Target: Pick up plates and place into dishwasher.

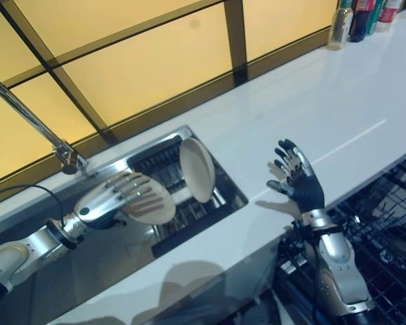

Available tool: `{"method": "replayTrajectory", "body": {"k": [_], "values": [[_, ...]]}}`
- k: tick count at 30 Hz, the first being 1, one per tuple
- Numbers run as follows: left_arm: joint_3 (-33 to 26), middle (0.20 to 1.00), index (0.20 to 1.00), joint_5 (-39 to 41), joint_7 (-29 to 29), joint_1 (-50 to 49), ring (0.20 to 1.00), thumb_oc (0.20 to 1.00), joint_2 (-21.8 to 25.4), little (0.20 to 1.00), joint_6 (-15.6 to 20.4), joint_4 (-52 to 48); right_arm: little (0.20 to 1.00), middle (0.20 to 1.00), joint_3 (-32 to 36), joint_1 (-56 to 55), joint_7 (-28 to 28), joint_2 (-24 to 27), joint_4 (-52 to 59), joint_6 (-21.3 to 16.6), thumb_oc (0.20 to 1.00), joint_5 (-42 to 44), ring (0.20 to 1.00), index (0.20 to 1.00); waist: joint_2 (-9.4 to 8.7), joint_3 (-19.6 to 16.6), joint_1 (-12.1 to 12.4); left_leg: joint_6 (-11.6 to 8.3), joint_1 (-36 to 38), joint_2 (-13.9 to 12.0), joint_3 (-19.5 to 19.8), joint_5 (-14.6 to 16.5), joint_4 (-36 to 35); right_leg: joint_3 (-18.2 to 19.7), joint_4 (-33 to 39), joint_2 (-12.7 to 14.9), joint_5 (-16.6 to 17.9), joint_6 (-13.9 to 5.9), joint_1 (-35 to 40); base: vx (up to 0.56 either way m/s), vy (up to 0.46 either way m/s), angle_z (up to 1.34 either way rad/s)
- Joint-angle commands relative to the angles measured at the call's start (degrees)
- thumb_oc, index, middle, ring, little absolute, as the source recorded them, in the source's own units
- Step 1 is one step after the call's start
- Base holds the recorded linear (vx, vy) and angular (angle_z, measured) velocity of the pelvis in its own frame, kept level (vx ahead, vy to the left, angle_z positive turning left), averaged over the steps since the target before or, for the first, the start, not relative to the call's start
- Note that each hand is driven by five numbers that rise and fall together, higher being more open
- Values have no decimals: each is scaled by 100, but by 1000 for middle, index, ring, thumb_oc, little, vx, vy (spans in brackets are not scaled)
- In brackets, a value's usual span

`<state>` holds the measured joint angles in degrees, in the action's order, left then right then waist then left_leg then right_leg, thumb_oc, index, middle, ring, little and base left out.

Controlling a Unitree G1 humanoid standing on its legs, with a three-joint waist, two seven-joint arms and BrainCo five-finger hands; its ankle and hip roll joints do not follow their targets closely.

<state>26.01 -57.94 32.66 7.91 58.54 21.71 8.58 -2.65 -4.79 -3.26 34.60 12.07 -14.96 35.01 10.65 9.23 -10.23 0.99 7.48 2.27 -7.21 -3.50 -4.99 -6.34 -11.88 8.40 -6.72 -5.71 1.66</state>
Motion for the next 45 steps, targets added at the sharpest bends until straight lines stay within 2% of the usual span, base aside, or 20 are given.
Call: {"method": "replayTrajectory", "body": {"k": [1, 2, 10, 17, 26, 37, 45], "values": [[-354, 435, 435, 179, 160, 392, 435, 435, -62, 435, -296, 215, 1000, 1000, 49, 212, -99, -53, 98, -198, 1000, 87, 1000, 1000, -456, -118, 100, 285, 196, 315, -40, 1151, 466, 234, 619, 169, 1096, -474, -838, 0, 0, 0], [-342, 200, 200, 193, 126, 378, 200, 200, -96, 200, -302, 259, 1000, 1000, 45, 194, -106, -72, 89, -207, 1000, 78, 1000, 1000, -467, -119, 101, 287, 199, 312, -32, 1150, 464, 230, 603, 169, 1103, -477, -847, 33, 4, 2], [-43, 200, 200, -39, -294, 442, 200, 200, -435, 200, -438, 555, 1000, 1000, -84, 262, -15, -173, 47, -224, 1000, -12, 1000, 1000, -562, -61, 127, 298, 204, 304, 46, 1147, 458, 225, 558, 172, 1158, -489, -878, 0, 0, 0], [-117, 200, 200, -285, -154, 423, 200, 200, -373, 200, -557, 634, 1000, 1000, -46, 167, -68, -241, 12, -304, 1000, -9, 1000, 1000, -620, -67, 159, 300, 219, 291, 74, 1141, 421, 156, 591, 170, 1187, -506, -859, 0, 0, 0], [-280, 200, 200, -170, 50, 300, 200, 200, -383, 200, -733, 721, 1000, 1000, -22, 115, -106, -276, -19, -340, 1000, -14, 1000, 1000, -633, -91, 210, 294, 240, 285, 144, 1124, 385, 106, 615, 170, 1170, -509, -827, -1, -1, 1], [-843, 200, 200, 66, 543, 34, 200, 200, -207, 200, -822, 672, 1000, 1000, 23, 53, -125, -368, -30, -492, 1000, -22, 1000, 1000, -696, -181, 363, 265, 253, 233, 199, 1116, 329, -14, 724, 132, 1097, -523, -732, -3, -2, 0], [-1422, 200, 200, 469, 886, -97, 200, 200, -35, 200, -1087, 501, 1000, 1000, 53, 77, -71, -406, 42, -540, 1000, -6, 1000, 1000, -731, -289, 522, 217, 231, 190, 268, 1086, 295, -154, 854, 114, 1027, -503, -612, -28, -29, 9]]}}
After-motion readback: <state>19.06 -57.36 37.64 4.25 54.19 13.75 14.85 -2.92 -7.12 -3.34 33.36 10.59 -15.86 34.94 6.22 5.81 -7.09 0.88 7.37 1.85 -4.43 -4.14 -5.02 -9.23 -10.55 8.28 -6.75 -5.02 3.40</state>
